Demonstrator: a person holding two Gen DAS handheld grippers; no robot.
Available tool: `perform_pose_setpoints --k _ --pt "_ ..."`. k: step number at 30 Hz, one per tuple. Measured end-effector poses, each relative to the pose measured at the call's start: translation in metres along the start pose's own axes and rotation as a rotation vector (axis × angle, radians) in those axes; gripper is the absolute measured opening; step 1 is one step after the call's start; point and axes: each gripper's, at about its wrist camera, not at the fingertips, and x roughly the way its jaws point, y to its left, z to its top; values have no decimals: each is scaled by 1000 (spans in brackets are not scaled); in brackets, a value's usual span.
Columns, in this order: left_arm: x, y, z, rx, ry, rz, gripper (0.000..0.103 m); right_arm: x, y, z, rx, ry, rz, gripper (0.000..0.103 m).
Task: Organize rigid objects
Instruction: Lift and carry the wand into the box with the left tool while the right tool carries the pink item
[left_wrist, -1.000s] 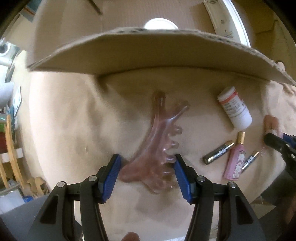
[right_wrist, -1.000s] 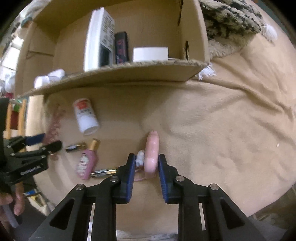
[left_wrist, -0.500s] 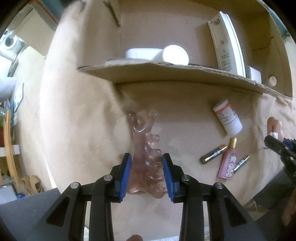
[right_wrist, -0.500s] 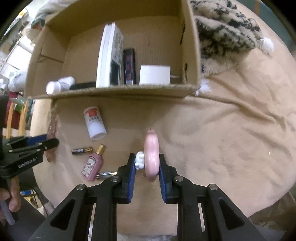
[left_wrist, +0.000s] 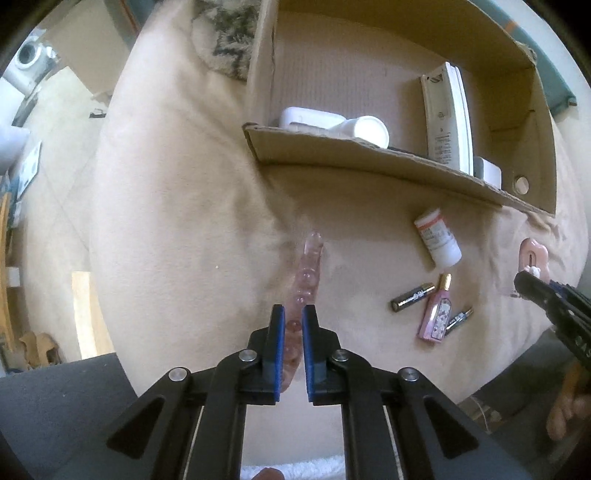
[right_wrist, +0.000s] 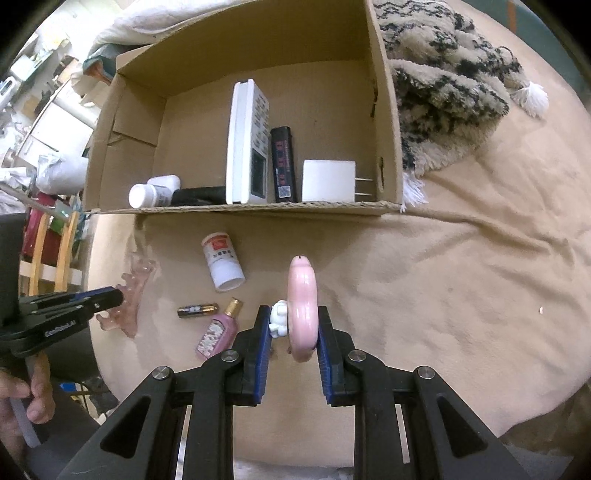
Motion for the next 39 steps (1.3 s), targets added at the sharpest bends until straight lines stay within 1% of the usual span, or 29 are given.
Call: perform_pose_setpoints --k 3,5,7,8,10,14,17,19,21,25,28,31,34,39 --pt "4 2 -1 10 12 1 12 3 4 4 -6 0 1 24" --pt "11 -12 4 36 35 10 16 4 2 4 -2 0 7 24" --pt "20 -14 -4 64 74 34 18 2 2 3 -2 -1 11 24" --pt "28 -20 -5 72 87 46 18 4 5 4 -4 1 14 24" --pt "37 -18 0 84 96 69 18 4 6 5 -14 6 13 24" --pt "33 -19 2 76 81 69 17 6 6 5 -28 14 7 24" --pt "33 -21 -3 32 64 58 17 6 2 4 -22 15 7 24" --pt "29 -14 -6 4 49 51 16 5 2 4 -20 11 11 24" --pt "15 -2 -10 -43 23 24 16 2 3 3 -22 0 15 24" --pt "-19 9 -19 -80 -58 1 16 -5 1 2 -15 -22 33 24" --pt "-49 13 -27 -97 -135 -3 16 -15 1 1 -15 -47 45 24" --pt "-69 16 -32 -97 -196 9 16 -29 -4 1 -1 -86 70 24" --pt "-95 20 -28 -95 -272 22 16 -53 -10 3 18 -172 107 24" --pt "-126 19 -9 -93 -374 7 16 -92 -11 13 1 -336 162 24"
